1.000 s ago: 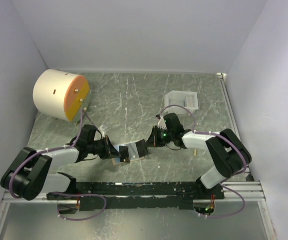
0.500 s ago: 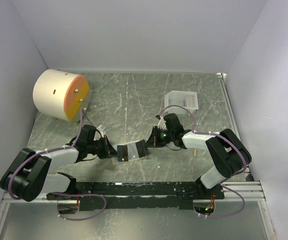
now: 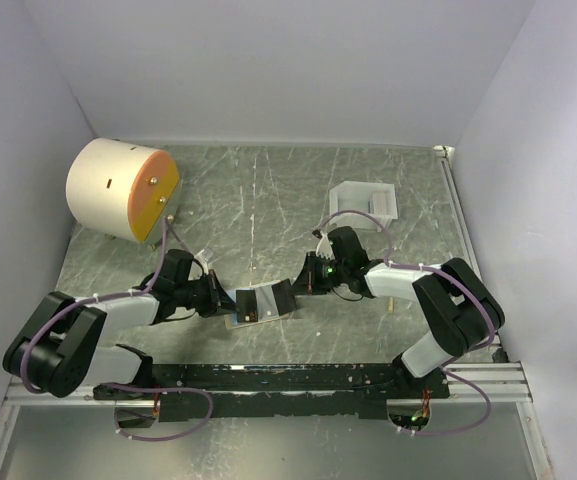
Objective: Put the credit cards into the card holder
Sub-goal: Insert the credit card into the card holder.
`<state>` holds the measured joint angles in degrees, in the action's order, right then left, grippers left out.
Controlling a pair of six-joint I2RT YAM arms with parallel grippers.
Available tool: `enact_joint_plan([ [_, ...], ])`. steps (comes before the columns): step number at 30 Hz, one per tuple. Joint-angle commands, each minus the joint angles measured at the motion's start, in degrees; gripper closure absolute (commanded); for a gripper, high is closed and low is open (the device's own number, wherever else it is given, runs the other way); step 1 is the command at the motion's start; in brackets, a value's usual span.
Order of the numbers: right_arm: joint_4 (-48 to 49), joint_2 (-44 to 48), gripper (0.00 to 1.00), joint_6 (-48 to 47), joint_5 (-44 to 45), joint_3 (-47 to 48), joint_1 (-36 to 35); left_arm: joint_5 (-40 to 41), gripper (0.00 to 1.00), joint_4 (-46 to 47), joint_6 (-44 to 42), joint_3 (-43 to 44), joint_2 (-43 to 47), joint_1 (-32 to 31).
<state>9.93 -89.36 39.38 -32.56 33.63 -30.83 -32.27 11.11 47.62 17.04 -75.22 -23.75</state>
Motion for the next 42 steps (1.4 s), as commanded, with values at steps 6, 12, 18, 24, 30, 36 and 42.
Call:
enact_joint_plan([
  [6, -1.93, 0.93, 1.00, -0.83, 1.88, -0.79, -0.22, -1.51, 0.93, 1.32, 3.38, -0.08, -1.41, 0.55],
  [12, -1.63, 1.01, 1.00, -0.79, 1.79, -1.26, -0.20, -2.27, 0.93, -0.68, 2.48, 1.45, -0.11, 0.80],
  [18, -1.63, 1.12, 1.00, -0.92, 1.89, -1.33, -0.20, -4.87, 0.93, 1.84, 3.80, 0.60, 0.38, 0.98],
  [24, -1.23, 1.01, 1.00, -0.73, 1.71, -1.63, -0.24, -6.60, 0.93, 5.32, 5.63, -0.49, -0.28, 1.03],
  [30, -1.44, 1.48, 1.00, -0.79, 1.75, -1.70, -0.20, -8.44, 0.93, 10.66, 7.76, -2.13, -2.61, 1.65],
  [36, -1.76, 1.96, 1.00, -0.84, 1.88, -1.73, -0.20, -6.56, 0.93, 10.65, 7.15, -2.61, -3.84, 1.95],
  [42, -1.46, 1.76, 1.00, -0.71, 1.90, -1.79, -0.20, -2.71, 0.93, 10.21, 6.40, -3.59, -3.50, 2.08],
])
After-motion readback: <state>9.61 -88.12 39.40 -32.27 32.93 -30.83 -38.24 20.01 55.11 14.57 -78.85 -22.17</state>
